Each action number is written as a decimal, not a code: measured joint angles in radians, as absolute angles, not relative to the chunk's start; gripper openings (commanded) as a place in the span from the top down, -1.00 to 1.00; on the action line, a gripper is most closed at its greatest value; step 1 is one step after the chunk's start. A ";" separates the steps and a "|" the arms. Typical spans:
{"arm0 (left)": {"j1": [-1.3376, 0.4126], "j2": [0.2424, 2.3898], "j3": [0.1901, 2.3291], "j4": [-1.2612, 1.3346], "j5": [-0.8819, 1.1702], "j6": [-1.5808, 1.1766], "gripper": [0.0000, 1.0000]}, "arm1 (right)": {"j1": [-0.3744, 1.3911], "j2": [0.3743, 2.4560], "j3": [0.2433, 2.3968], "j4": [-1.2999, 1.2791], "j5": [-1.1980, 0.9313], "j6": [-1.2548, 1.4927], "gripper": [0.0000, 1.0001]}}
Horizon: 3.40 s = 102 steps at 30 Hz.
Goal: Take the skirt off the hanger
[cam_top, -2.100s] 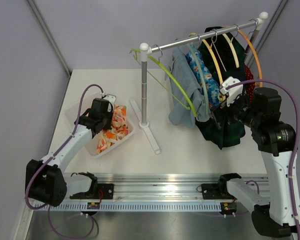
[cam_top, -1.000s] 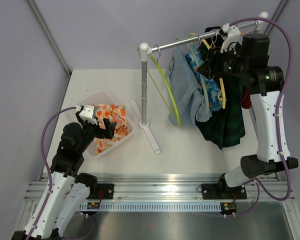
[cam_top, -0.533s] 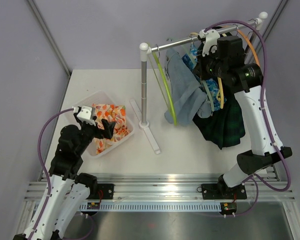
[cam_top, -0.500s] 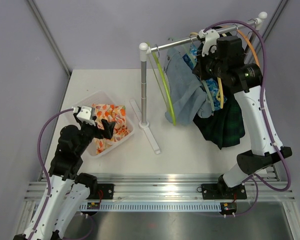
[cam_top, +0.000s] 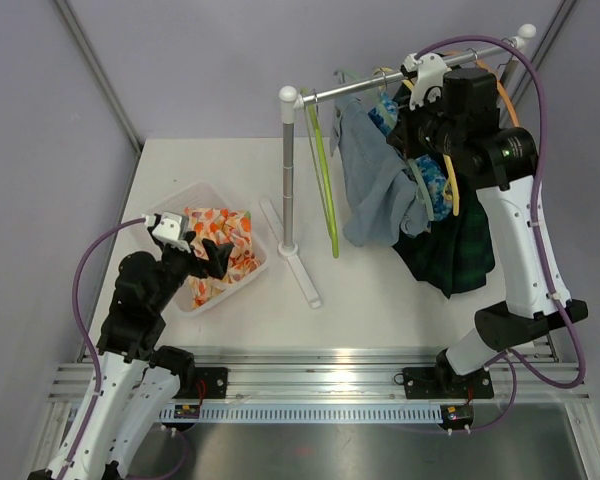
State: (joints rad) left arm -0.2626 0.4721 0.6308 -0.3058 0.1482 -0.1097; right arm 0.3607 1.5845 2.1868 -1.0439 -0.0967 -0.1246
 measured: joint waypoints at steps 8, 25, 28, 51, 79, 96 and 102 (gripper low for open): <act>-0.263 0.434 0.578 -0.240 0.234 -0.109 -0.98 | 0.361 1.520 2.178 -1.036 -0.167 -0.115 1.00; -0.429 0.395 0.501 -0.021 0.430 -0.108 -0.98 | 0.358 1.151 1.652 -0.991 -0.303 -0.177 1.00; -0.620 0.439 0.501 -0.012 0.352 -0.074 -0.98 | 0.351 1.092 1.567 -0.986 -0.348 -0.176 1.00; -1.556 1.559 0.561 1.059 -0.683 0.092 -0.84 | 0.286 0.969 1.272 -0.844 -0.511 0.026 1.00; -1.478 1.734 0.671 1.200 -0.761 0.114 1.00 | 0.253 0.945 1.254 -0.826 -0.540 0.037 1.00; -1.529 0.900 0.818 0.142 -0.566 0.098 1.00 | 0.256 0.931 1.055 -0.675 -0.296 -0.078 1.00; -1.530 0.751 0.967 -0.096 -0.608 0.135 1.00 | 0.247 0.935 1.035 -0.645 -0.217 -0.129 1.00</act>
State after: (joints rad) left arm -1.5295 0.7509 0.9668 -0.0956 -0.6079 0.1352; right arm 0.2470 0.9352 1.0348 -0.6445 -0.2173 -0.1291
